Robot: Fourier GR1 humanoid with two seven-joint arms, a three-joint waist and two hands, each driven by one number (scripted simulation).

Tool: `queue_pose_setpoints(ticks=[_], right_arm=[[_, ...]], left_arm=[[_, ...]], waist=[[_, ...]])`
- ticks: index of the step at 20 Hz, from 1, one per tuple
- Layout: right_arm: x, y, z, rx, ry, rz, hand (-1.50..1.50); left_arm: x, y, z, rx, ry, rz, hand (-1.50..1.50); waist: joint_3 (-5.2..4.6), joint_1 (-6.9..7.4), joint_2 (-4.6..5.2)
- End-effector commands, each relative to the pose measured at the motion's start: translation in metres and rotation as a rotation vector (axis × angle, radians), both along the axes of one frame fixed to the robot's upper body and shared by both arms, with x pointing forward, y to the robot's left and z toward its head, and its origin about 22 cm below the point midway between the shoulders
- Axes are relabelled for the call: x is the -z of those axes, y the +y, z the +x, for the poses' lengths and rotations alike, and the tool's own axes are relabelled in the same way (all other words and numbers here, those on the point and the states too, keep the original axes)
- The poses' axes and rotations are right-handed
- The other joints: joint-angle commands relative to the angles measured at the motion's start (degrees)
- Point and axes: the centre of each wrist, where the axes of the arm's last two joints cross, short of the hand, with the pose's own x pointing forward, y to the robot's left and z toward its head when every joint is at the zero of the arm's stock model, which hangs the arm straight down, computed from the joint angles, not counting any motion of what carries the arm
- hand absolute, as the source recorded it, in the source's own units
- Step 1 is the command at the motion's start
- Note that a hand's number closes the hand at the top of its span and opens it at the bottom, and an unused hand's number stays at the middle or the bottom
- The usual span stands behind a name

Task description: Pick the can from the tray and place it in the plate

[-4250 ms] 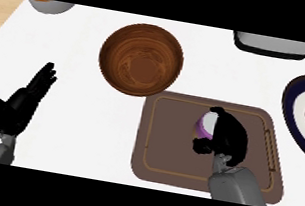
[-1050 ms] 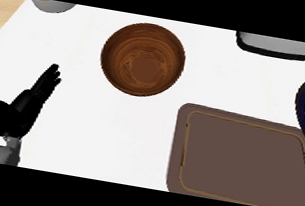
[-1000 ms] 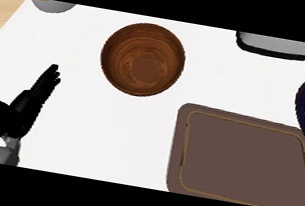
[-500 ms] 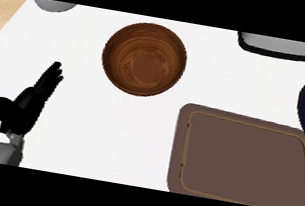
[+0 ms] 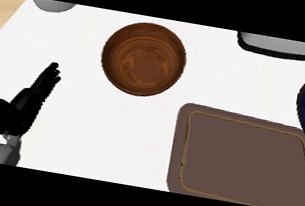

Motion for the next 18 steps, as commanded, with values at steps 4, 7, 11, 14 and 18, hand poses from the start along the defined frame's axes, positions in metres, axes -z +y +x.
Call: queue_pose_setpoints(ticks=[4, 7, 11, 14, 18], right_arm=[[0.000, -0.032, -0.037, -0.016, -0.207, 0.273, -1.50], [0.000, -0.060, -0.084, 0.011, -0.232, 0.292, -1.50], [0.027, -0.069, -0.129, -0.003, -0.259, 0.298, -1.50], [0.025, -0.081, -0.161, -0.050, -0.253, 0.275, -1.50], [0.038, -0.079, -0.177, -0.082, -0.228, 0.231, -1.50]], left_arm=[[0.001, 0.003, 0.005, -0.019, 0.010, -0.001, 0.00], [-0.012, 0.018, 0.000, -0.003, -0.011, 0.014, 0.00], [-0.006, -0.003, -0.004, 0.007, -0.006, -0.015, 0.00], [-0.001, -0.004, -0.001, -0.005, -0.014, -0.022, 0.00], [0.005, -0.001, -0.013, 0.014, 0.026, -0.006, 0.00]], waist=[[0.11, -0.70, 0.27], [0.24, -0.12, 0.31], [0.41, -0.08, 0.40], [0.44, -0.75, 0.38], [0.62, -0.09, 0.30]])
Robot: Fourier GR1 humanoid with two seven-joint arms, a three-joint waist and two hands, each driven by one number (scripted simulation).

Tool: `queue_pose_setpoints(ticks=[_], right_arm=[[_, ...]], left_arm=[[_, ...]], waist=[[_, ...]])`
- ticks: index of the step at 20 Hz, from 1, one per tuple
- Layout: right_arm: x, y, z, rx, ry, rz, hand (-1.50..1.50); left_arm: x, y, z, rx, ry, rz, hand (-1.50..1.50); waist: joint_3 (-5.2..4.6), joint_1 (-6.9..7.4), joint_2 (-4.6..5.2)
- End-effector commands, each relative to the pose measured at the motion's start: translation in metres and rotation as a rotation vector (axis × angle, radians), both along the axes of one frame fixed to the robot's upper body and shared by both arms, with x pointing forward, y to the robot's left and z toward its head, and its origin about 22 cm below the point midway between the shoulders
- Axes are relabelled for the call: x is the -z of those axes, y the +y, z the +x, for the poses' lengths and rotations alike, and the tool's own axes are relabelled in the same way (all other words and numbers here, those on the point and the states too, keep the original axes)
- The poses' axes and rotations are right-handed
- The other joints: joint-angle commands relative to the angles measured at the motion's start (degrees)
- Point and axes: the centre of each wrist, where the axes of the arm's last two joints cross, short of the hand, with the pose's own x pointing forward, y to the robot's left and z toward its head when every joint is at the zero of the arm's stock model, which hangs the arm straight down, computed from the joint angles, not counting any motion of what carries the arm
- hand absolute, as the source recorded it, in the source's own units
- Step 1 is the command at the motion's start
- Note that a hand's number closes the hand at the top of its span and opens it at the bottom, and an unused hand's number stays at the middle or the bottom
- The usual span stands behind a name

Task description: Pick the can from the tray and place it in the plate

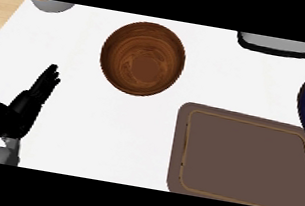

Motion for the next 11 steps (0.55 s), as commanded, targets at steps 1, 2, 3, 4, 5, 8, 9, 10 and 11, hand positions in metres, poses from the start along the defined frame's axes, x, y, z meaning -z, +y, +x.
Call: queue_pose_setpoints(ticks=[1, 2, 3, 4, 5, 8, 9, 10, 11], right_arm=[[-0.001, -0.006, -0.017, -0.084, -0.043, -0.020, -1.50], [0.006, -0.005, -0.024, -0.089, -0.053, -0.033, -1.50], [0.006, -0.006, -0.030, -0.076, -0.049, -0.043, -1.50], [0.015, 0.001, -0.022, -0.058, -0.040, -0.060, -1.50], [-0.004, -0.011, -0.032, -0.079, -0.027, -0.058, -1.50], [0.022, 0.000, -0.040, -0.090, -0.003, -0.068, -1.50], [0.012, -0.005, -0.037, -0.069, -0.009, -0.067, -1.50], [0.015, -0.004, -0.043, -0.065, -0.012, -0.066, -1.50], [0.023, 0.001, -0.040, -0.048, -0.025, -0.077, -1.50]], left_arm=[[0.001, 0.003, 0.003, -0.015, -0.006, 0.001, 0.00], [-0.002, 0.003, 0.006, -0.006, 0.000, 0.003, 0.00], [0.003, -0.004, -0.003, 0.002, -0.004, 0.006, 0.00], [0.004, -0.008, -0.004, 0.008, -0.001, 0.005, 0.00], [-0.013, -0.002, 0.011, -0.003, -0.013, 0.015, 0.00], [0.005, -0.002, 0.001, -0.015, 0.007, -0.010, 0.00], [0.001, 0.002, 0.001, -0.008, 0.000, 0.008, 0.00], [0.003, -0.003, 0.002, -0.008, -0.002, -0.004, 0.00], [-0.003, -0.001, 0.004, 0.007, -0.010, -0.008, 0.00]], waist=[[0.03, 0.17, 0.03], [0.17, -0.24, 0.06], [0.22, 0.10, -0.09], [0.30, 0.86, 0.02], [0.20, -0.10, -0.12], [0.21, -0.05, -0.02], [0.27, 0.24, -0.05], [0.16, -0.13, -0.11], [0.30, 0.20, -0.15]])
